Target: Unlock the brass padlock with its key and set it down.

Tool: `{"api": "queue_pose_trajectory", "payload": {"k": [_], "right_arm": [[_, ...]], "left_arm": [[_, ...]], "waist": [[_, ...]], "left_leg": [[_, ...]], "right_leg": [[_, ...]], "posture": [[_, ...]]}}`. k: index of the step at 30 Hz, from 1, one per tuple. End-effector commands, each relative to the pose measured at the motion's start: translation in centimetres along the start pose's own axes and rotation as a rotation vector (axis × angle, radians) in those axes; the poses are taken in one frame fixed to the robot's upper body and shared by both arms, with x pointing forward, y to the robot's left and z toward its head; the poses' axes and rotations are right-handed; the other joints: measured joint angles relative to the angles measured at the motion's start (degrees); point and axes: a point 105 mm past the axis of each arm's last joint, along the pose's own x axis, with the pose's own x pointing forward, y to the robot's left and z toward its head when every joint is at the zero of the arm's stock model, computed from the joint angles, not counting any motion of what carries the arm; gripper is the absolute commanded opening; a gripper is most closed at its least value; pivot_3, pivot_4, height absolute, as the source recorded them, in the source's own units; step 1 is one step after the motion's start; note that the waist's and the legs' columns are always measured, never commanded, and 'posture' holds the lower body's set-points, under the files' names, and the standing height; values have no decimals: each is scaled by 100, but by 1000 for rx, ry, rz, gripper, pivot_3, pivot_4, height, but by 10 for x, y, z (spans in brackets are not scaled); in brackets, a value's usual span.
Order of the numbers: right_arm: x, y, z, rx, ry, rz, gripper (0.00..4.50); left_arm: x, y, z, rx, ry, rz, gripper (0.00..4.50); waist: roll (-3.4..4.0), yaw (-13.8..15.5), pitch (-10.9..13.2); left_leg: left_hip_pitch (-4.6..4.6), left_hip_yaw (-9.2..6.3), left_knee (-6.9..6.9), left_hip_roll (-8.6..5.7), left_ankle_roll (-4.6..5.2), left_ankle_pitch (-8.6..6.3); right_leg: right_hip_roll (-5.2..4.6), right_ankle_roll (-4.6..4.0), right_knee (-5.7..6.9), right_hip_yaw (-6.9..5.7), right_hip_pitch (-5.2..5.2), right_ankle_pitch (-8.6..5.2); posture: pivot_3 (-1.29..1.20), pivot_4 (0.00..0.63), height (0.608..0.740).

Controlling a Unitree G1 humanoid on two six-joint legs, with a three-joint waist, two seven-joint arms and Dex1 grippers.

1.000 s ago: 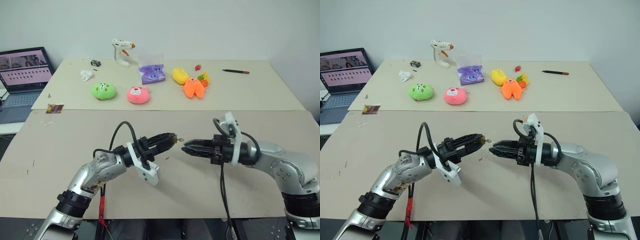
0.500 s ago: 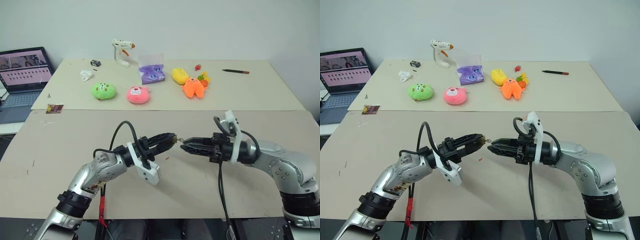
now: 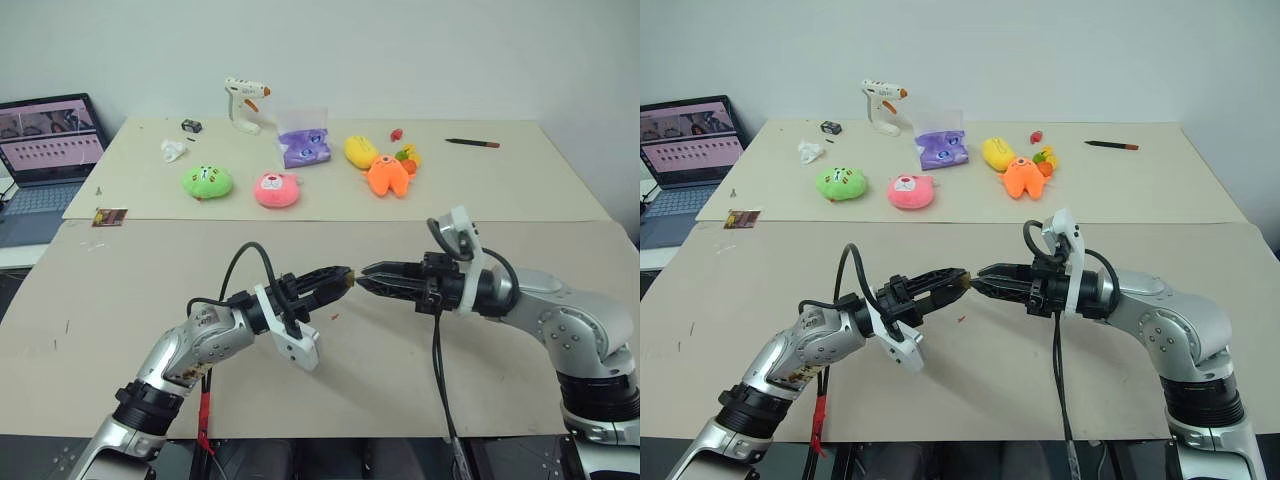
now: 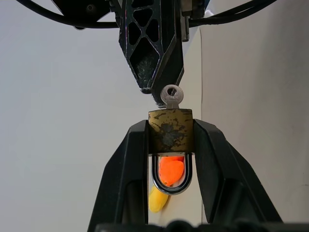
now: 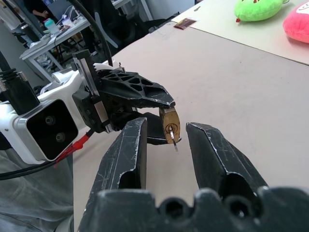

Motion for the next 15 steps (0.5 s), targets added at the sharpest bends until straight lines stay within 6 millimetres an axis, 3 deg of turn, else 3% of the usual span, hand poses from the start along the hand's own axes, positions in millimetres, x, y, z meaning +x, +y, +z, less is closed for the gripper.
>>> {"api": "queue_pose_trajectory", "payload": {"k": [1,15], "right_arm": [[-2,7,11,-33,-28,23,1743],[-1,8,9,-28,-20,25,1743]], "left_arm": [[4,14,9,19,-44,49,827],[4,13,10,18,-46,48,827]], "waist": [[0,-1,0],[0,-1,0]], "left_leg": [[0,-1,0,0,0,0],[0,0,-2,0,0,0]], "right_leg": [[0,0,0,0,0,0],[0,0,0,0,-1,0]], "posture": [[0,150,740],[0,150,740]]}}
